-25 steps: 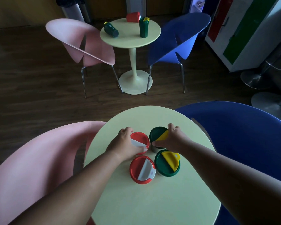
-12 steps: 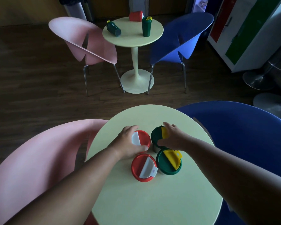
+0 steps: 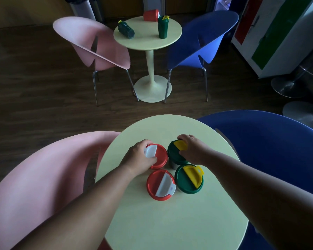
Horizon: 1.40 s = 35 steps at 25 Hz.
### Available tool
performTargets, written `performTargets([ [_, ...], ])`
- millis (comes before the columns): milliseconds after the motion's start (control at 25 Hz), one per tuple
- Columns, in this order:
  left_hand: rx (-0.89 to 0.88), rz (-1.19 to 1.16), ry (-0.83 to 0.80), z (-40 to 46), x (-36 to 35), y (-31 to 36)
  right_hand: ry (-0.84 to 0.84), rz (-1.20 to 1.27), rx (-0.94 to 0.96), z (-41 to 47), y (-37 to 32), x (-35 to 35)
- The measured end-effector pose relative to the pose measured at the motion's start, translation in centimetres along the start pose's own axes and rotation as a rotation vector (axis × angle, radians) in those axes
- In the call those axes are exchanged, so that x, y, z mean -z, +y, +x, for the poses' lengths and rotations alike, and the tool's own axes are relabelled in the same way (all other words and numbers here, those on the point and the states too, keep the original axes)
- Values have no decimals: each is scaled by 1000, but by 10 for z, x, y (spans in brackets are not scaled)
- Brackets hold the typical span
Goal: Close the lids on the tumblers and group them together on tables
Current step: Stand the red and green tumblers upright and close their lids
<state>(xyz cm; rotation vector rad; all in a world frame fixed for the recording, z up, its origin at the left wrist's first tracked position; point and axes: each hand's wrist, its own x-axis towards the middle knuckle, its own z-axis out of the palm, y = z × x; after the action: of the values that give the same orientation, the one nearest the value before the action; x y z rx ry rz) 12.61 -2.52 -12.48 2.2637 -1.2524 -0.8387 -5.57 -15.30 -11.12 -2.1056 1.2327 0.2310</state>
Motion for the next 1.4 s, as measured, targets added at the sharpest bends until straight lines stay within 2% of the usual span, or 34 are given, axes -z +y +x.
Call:
performTargets([
  [1120, -69, 55, -51, 3, 1, -6, -24, -25, 66, 2, 15, 9],
  [1200, -56, 53, 25, -6, -2, -7, 70, 7, 47, -7, 15, 8],
  [1320, -157, 36, 276, -39, -12, -8, 266, 35, 64, -34, 21, 1],
  [1400, -220, -5, 311, -70, -24, -10, 277, 58, 120, -55, 30, -9],
])
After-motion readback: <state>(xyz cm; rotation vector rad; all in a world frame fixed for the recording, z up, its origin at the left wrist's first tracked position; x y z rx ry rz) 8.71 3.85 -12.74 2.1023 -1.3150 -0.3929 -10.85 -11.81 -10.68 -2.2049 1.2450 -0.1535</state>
